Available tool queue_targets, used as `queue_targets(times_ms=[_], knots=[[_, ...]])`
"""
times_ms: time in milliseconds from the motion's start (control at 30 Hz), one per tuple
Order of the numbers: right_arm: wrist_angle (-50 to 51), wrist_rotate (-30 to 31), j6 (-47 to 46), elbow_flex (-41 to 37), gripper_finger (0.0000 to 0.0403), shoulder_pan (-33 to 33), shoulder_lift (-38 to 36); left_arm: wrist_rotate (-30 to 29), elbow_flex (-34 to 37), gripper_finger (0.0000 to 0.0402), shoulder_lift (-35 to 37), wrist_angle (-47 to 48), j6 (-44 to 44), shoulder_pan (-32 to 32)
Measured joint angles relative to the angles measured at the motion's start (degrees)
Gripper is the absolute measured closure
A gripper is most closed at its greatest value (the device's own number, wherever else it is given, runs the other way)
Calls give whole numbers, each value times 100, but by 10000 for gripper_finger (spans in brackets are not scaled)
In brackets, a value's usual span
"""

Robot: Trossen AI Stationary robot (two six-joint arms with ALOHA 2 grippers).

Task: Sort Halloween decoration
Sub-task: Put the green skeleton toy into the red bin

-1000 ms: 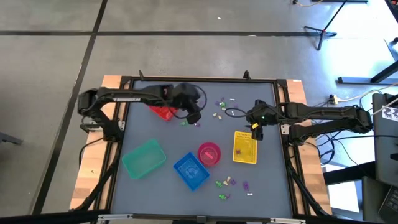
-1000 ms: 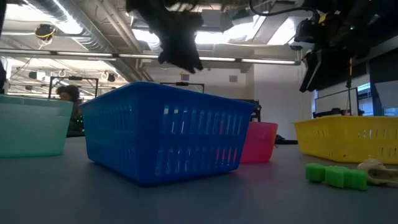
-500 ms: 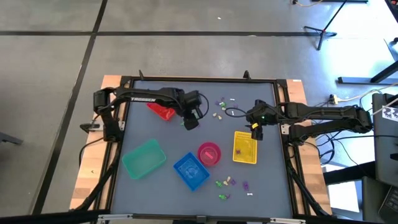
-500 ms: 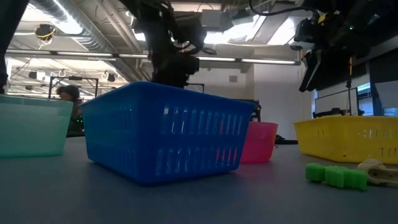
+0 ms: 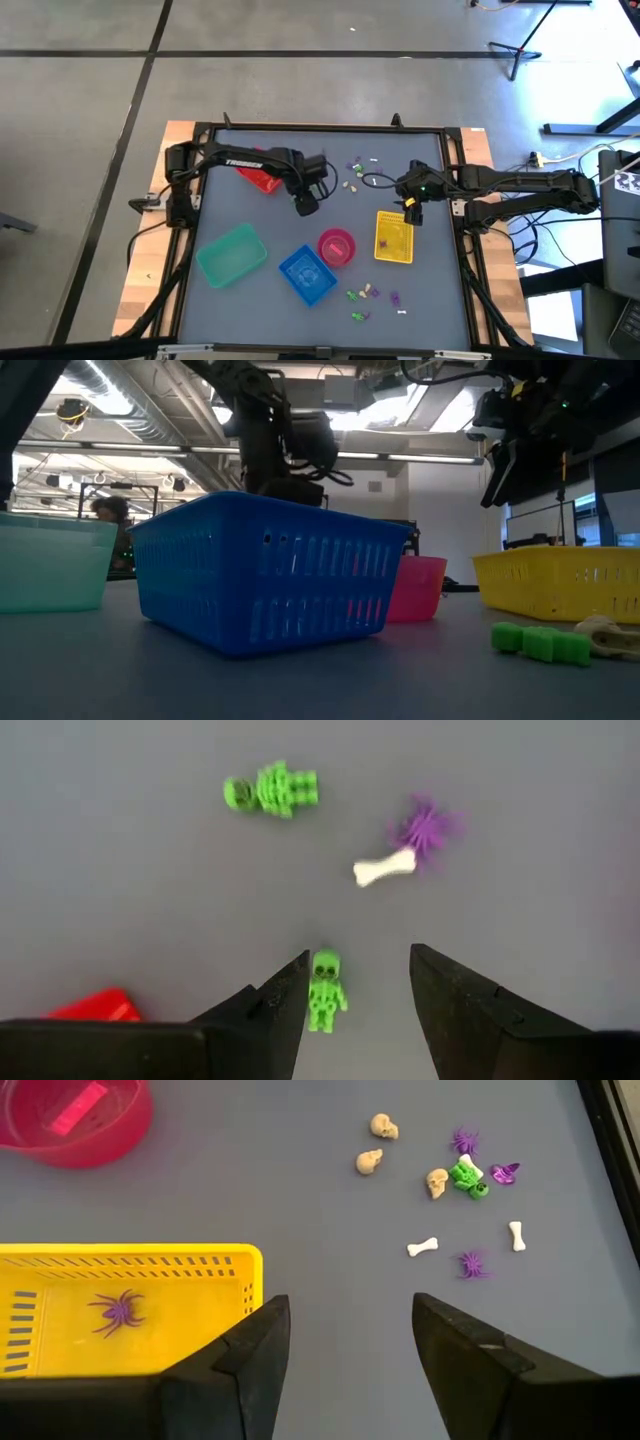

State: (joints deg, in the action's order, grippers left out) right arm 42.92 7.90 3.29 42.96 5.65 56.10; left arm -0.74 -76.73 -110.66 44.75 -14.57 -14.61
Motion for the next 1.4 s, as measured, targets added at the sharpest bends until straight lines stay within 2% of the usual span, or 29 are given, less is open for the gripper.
queue_targets(times_ms=[600, 1167, 1400], knots=[[-2, -2, 0, 0, 192, 0, 2, -175, 2, 245, -411, 380, 16, -7], [-2, -2, 0, 0, 192, 0, 2, -137, 2, 330, -410, 367, 16, 20], [-1, -2, 0, 0, 192, 0, 2, -138, 2, 347, -408, 367, 16, 17]])
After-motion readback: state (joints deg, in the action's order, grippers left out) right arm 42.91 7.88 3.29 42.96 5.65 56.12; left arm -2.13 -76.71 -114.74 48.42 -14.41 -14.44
